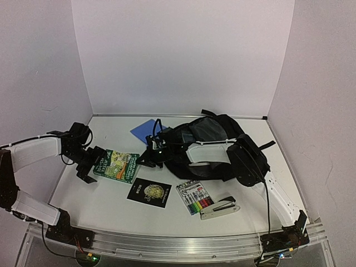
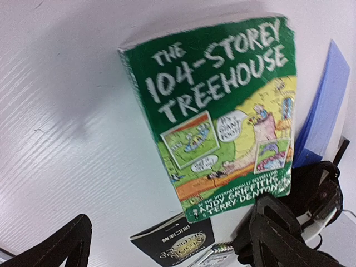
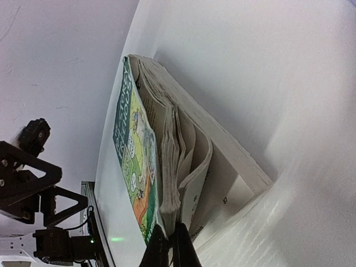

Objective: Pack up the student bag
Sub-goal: Move the book to the center of the board.

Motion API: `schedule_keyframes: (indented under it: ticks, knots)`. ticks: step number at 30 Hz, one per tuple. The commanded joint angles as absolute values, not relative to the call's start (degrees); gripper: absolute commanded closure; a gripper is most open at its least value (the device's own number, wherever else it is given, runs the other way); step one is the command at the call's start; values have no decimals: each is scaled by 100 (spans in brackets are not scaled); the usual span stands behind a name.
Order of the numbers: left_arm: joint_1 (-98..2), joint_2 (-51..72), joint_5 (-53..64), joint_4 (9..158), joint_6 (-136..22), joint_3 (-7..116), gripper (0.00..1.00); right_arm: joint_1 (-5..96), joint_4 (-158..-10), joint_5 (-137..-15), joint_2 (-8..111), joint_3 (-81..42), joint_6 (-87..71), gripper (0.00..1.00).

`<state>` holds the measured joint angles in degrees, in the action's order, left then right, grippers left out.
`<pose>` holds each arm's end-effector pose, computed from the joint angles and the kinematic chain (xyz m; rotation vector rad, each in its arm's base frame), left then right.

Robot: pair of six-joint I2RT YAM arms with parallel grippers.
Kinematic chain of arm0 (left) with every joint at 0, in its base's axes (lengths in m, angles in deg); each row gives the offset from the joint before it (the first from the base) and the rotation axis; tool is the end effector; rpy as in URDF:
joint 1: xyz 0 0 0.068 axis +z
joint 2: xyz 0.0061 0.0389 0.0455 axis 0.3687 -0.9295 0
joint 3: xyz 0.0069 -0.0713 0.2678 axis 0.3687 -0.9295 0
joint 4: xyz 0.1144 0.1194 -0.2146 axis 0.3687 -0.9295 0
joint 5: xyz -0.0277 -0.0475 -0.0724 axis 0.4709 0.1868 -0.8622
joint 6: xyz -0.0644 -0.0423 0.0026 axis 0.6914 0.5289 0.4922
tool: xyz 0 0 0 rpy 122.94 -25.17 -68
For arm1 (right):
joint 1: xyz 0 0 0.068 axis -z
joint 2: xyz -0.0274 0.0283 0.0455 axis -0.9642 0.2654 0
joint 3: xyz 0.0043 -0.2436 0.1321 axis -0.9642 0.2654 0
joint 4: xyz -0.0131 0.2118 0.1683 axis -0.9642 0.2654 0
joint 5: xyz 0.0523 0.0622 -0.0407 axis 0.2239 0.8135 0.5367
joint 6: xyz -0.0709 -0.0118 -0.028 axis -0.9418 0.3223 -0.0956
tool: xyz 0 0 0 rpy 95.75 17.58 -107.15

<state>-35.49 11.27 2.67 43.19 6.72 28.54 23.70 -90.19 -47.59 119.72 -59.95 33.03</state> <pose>0.2457 -0.0736 0.1767 -1.4430 2.5380 -0.6255 0.3548 0.4980 0.1043 -0.5292 2.3552 1.5989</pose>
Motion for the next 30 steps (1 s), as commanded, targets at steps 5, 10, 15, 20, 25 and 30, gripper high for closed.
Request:
schedule_keyframes:
  ticks: [5,10,15,20,25,30]
  knots:
    - [-3295,815,-45,5146,760,2606,0,1886,-8530,-4821,10436,-4678,2644,58]
    - [-3293,543,-427,5488,835,2549,2,2114,-7516,-5402,10277,-5298,1443,36]
    - [-3296,1083,-178,5399,976,2366,1,2184,-7055,-6030,10792,-6404,404,26]
    - [-3297,1531,-135,5479,1335,1830,1,2157,-6988,-5818,11665,-7383,90,15]
    - [-3302,1772,-84,5912,1595,1170,1,2070,-7122,-5485,12230,-7696,6,18]
    - [-3303,1603,-25,6089,1343,1148,2,1947,-7205,-5447,12563,-7898,-72,19]
